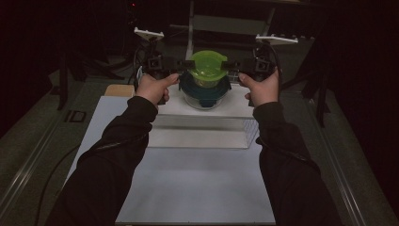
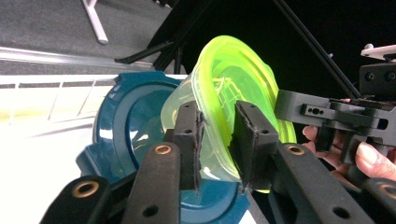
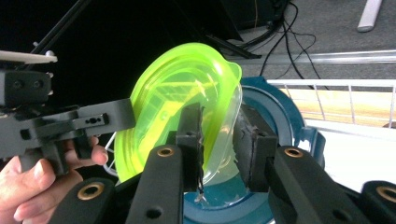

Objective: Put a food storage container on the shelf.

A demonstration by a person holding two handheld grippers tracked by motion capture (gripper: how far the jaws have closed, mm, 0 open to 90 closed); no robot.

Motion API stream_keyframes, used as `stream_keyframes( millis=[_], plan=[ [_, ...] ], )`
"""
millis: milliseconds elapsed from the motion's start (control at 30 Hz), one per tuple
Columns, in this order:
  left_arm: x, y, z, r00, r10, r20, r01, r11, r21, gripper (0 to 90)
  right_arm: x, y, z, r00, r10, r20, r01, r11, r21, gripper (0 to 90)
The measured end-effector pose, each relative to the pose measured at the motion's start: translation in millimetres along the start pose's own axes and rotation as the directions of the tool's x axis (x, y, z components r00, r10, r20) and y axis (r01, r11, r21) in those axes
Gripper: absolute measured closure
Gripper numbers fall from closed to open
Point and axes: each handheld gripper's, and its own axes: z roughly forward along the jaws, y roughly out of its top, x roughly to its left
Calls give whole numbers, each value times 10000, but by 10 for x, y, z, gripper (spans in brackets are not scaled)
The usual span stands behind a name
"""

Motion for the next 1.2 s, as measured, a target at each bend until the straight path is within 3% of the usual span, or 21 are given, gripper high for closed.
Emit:
stream_keyframes(
  millis=[133, 300, 400, 500, 667, 733, 1033, 1200],
  plan=[
    [12, 10, 21, 9999, 45, -97, -46, 9999, -105, 668, -39, 27, 43, 9997, 232, 25, -232, 9997, -44, 710],
    [11, 9, 16, 9995, 195, -244, -197, 9998, -96, 614, -32, 49, 53, 9999, 138, 97, -139, 9999, 19, 704],
    [22, 11, 21, 9994, 261, -232, -265, 9995, -156, 542, -38, 62, 74, 9998, 207, 75, -207, 9998, 36, 637],
    [20, 12, 9, 9993, 330, -177, -334, 9991, -249, 526, -36, 61, 75, 9998, 217, 50, -217, 9998, 45, 604],
    [22, 8, -5, 9997, 228, -95, -231, 9991, -351, 519, -22, 61, 48, 9999, 163, 15, -163, 9999, -46, 597],
    [13, -16, 16, 9997, 215, -73, -217, 9995, -235, 520, -10, 40, 52, 9998, 179, -72, -179, 9998, 88, 637],
    [-9, -46, 35, 9999, 114, 125, -114, 9999, -53, 532, 63, -55, 27, 9997, 165, -197, -162, 9998, 136, 638],
    [-57, -44, 36, 9998, 0, 173, -2, 10000, 95, 525, 72, -100, 16, 9990, 392, -225, -387, 9989, 256, 638]
  ],
)
